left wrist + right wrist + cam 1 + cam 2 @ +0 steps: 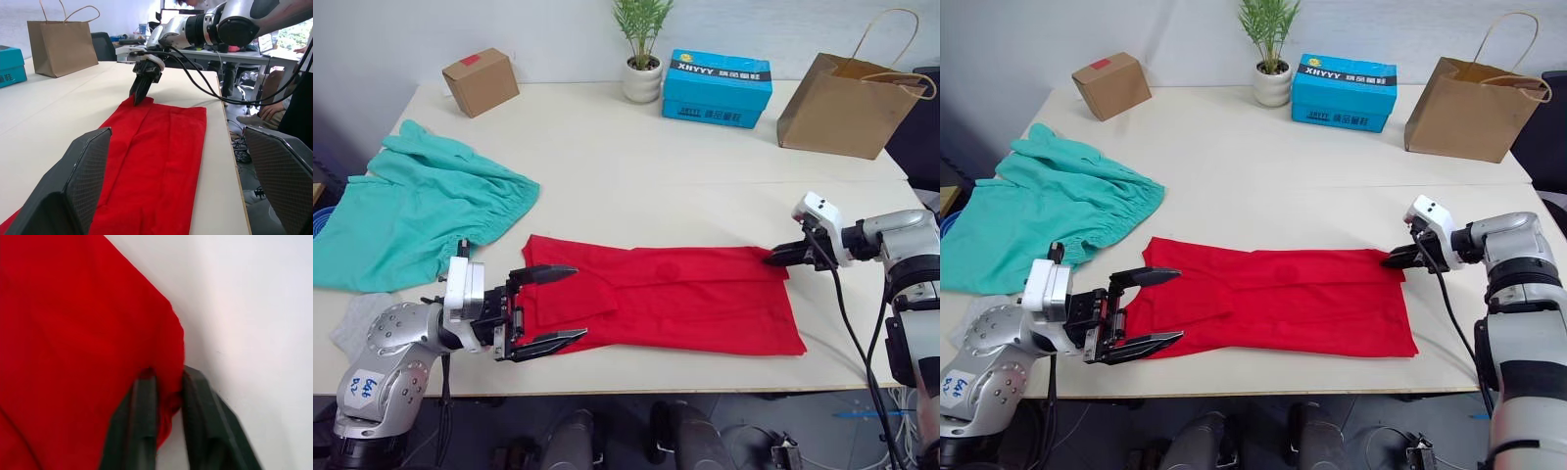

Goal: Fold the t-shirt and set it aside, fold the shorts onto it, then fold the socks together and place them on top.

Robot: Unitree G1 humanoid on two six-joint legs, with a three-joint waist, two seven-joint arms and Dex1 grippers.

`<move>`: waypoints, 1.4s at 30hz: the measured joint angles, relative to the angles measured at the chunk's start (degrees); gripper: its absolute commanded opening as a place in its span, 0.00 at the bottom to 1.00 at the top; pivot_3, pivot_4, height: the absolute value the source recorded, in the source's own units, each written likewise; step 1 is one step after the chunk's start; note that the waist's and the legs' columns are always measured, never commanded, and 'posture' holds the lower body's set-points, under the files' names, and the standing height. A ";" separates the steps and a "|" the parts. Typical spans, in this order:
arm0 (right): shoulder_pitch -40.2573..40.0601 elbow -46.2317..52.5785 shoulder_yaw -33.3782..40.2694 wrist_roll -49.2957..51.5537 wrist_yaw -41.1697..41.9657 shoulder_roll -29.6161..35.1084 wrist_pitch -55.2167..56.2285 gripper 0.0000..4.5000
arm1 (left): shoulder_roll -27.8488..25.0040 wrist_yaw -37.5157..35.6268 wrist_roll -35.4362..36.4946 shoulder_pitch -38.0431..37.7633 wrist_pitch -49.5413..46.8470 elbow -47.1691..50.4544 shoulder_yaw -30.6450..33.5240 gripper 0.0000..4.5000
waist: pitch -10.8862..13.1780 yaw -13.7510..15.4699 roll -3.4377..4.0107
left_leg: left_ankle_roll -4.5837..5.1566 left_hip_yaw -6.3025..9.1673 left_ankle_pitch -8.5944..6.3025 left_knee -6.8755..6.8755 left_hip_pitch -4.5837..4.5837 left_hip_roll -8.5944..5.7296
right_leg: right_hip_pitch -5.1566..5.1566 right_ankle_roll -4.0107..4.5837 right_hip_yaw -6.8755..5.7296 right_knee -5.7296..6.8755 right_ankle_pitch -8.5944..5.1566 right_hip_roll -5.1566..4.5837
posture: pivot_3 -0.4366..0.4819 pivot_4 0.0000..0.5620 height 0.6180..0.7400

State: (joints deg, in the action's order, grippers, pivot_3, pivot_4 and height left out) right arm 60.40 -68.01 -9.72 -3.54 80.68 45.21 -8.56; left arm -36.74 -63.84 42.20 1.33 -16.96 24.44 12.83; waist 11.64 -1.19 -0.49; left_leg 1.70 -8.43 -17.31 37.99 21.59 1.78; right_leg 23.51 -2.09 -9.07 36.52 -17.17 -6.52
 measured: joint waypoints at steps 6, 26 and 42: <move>2.11 -3.01 0.01 -3.63 -11.27 -0.07 7.66 0.01 | 0.28 2.02 -0.02 1.60 -0.09 -0.19 -0.51 1.00 | 0.00 -0.28 0.00 | -0.01 0.00 0.01 0.04 0.00 -0.01 | -0.01 -0.01 0.01 0.02 0.01 0.00 | 0.48 0.27 1.00; 5.59 -7.55 5.24 -6.82 -21.71 -0.53 21.03 0.52 | 1.98 0.34 -7.35 18.09 6.26 -20.76 -3.38 1.00 | 0.02 -0.31 0.03 | -0.06 -0.02 0.13 -0.02 0.05 -0.01 | 0.04 -0.01 0.01 0.03 0.01 0.07 | 0.48 0.27 1.00; -33.82 58.25 30.15 21.06 -13.79 12.14 -67.30 0.99 | 7.42 -1.40 -31.96 50.12 20.35 -67.27 -17.89 1.00 | 0.00 1.10 0.06 | -0.06 0.07 0.11 -0.02 0.12 0.01 | 0.13 -0.02 -0.07 0.06 0.02 0.07 | 0.48 0.27 1.00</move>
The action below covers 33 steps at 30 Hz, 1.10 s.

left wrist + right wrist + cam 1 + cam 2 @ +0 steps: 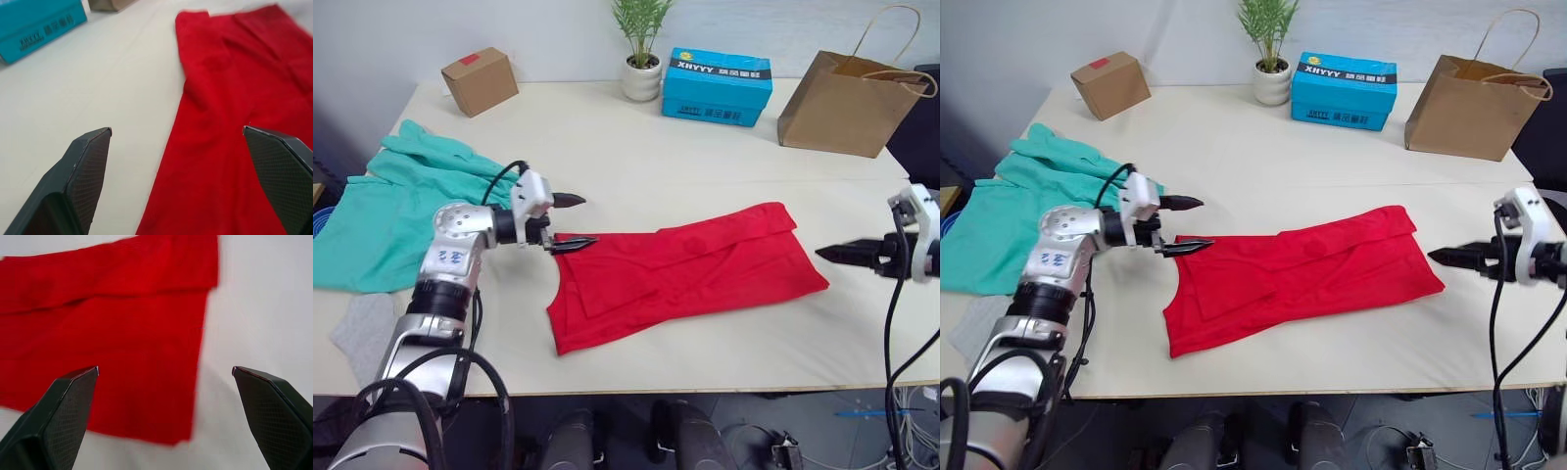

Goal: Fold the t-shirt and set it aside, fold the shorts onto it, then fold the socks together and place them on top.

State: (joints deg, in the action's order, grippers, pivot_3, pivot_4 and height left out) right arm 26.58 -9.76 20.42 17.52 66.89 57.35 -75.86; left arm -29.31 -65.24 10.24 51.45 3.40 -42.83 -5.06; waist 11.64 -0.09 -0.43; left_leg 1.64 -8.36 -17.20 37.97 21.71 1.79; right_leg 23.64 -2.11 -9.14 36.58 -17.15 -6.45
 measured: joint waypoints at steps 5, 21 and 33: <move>-8.87 15.59 8.68 4.30 -9.80 -8.50 -15.70 0.99 | 2.98 2.16 -4.82 6.49 1.89 -13.23 -1.50 1.00 | -0.01 0.00 -0.08 | 0.09 0.03 -0.05 0.04 0.13 -0.05 | 0.06 -0.04 -0.01 -0.04 0.03 -0.06 | 0.48 0.27 1.00; -1.67 16.32 13.85 10.10 -34.16 -24.66 -16.27 0.33 | 6.13 3.15 -9.49 10.43 -0.22 -25.94 -0.34 0.46 | -0.22 -1.30 -0.57 | 0.07 0.03 0.01 0.07 0.25 -0.05 | 0.21 -0.04 -0.01 0.20 0.03 -0.05 | 0.48 0.27 1.00; 1.33 9.69 9.53 9.78 -36.31 -26.07 -5.03 0.00 | 5.68 2.45 -7.95 8.61 -8.73 -22.64 2.80 0.01 | -0.22 -1.60 -0.56 | 0.08 -0.02 0.01 0.08 0.25 -0.06 | 0.25 -0.05 0.02 0.30 0.03 -0.04 | 0.48 0.27 1.00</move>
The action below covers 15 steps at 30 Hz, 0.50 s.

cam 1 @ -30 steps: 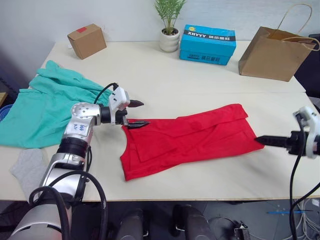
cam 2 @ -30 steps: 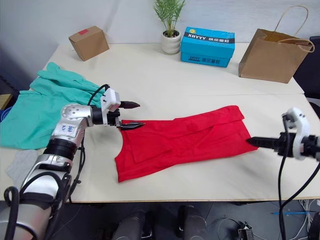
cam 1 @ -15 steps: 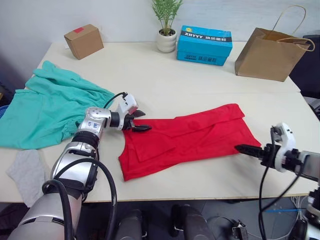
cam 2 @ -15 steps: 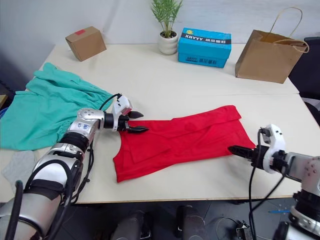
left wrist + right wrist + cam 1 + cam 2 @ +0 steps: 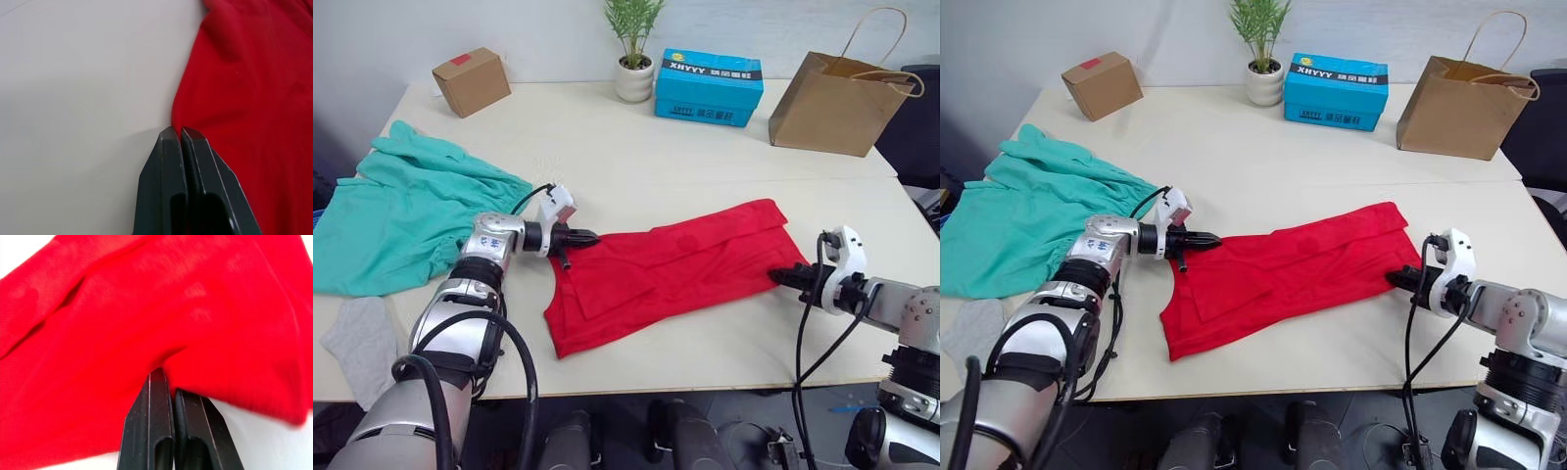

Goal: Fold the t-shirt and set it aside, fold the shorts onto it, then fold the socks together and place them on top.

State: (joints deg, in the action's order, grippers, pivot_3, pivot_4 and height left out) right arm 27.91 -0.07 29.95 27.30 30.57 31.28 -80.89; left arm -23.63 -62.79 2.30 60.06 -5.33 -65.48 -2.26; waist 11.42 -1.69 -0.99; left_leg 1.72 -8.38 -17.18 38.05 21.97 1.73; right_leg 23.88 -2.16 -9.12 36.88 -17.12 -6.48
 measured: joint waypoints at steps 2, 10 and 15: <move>0.93 -2.17 -2.95 -0.26 1.31 1.12 4.75 0.00 | 0.07 1.15 0.77 -2.18 -3.59 5.01 0.58 0.01 | 0.00 0.00 0.00 | 0.00 -0.01 0.01 0.00 0.00 0.00 | 0.00 0.00 0.01 0.03 0.00 0.00 | 0.48 0.27 1.00; 12.36 -21.23 -16.24 -8.38 3.69 2.49 29.08 0.00 | -3.30 9.24 6.54 -24.89 -25.67 46.49 5.37 0.01 | 0.01 -1.27 0.03 | -0.11 -0.03 0.09 -0.06 0.02 0.05 | 0.06 0.00 0.08 0.11 0.00 0.05 | 0.48 0.27 1.00; 17.71 -32.85 -22.61 -14.05 4.05 0.73 42.60 0.00 | -1.96 19.42 9.30 -37.66 -37.46 69.11 9.83 0.01 | 0.01 -0.98 0.03 | -0.10 -0.03 0.10 -0.04 0.04 0.05 | 0.05 0.00 0.10 0.09 0.00 0.03 | 0.48 0.27 1.00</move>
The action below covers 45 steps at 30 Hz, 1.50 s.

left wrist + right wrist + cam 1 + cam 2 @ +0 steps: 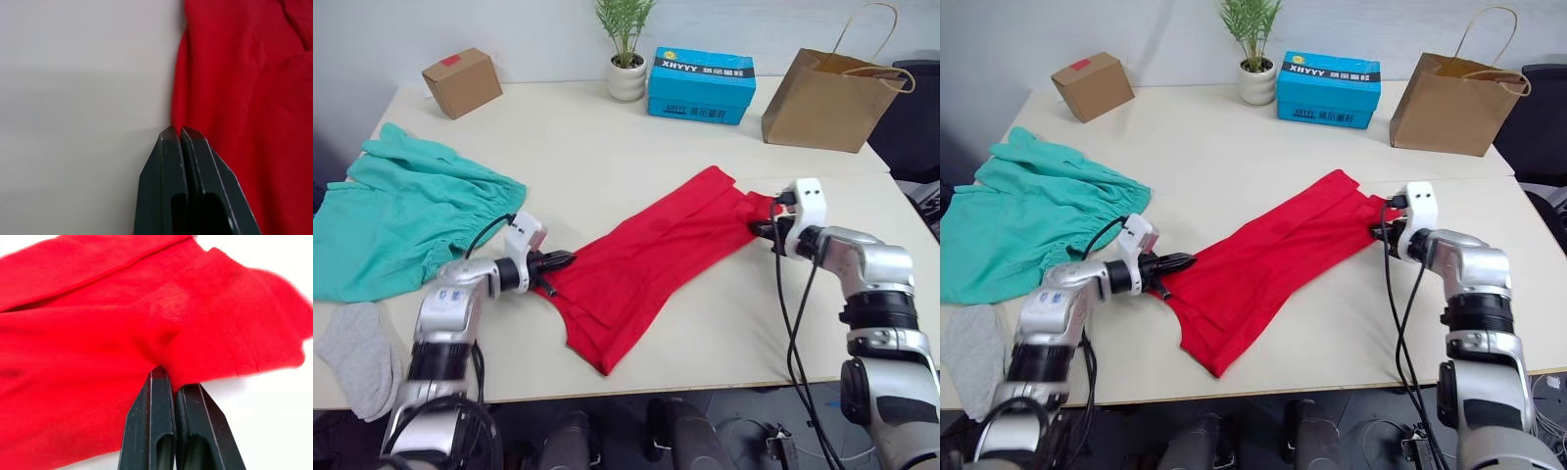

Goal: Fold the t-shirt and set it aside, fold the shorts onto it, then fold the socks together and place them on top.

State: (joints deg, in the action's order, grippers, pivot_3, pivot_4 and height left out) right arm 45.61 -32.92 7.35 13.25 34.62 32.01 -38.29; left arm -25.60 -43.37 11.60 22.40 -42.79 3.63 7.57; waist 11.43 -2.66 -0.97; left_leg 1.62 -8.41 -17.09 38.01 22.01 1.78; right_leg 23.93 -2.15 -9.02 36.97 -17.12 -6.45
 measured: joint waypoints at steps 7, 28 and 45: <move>4.87 -10.21 -2.64 -3.53 0.38 -3.28 11.65 0.00 | 2.20 9.70 2.22 -9.91 -9.04 21.27 0.23 0.01 | 0.00 1.23 0.01 | 0.01 0.03 0.06 0.04 -0.01 -0.02 | -0.01 0.00 0.02 -0.09 0.00 -0.02 | 0.48 0.27 1.00; -18.86 46.48 2.82 25.12 22.35 9.03 -44.02 1.00 | -15.86 -8.83 11.69 17.86 -9.12 -5.75 -6.81 0.92 | -0.02 2.97 -0.02 | -0.05 0.25 -0.02 0.02 0.08 -0.02 | 0.00 0.05 -0.14 -0.23 -0.01 -0.05 | 0.48 0.27 1.00; -25.00 50.89 2.36 54.25 -17.13 -10.16 -53.11 0.92 | 8.76 -9.84 -3.27 50.12 17.28 -72.23 -13.80 0.92 | -0.01 1.90 -0.07 | 0.13 0.09 -0.02 0.00 0.27 -0.07 | 0.15 -0.05 -0.16 -0.13 0.04 0.01 | 0.48 0.27 1.00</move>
State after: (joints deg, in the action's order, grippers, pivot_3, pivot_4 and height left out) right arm 20.61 17.97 9.71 67.51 17.49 21.85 -91.40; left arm -16.84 -53.21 8.32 72.52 -25.51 -68.60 -6.23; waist 11.43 -0.77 -1.04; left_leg 1.74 -8.32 -17.10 38.00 22.28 1.71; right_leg 24.08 -2.21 -9.18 36.84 -17.08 -6.44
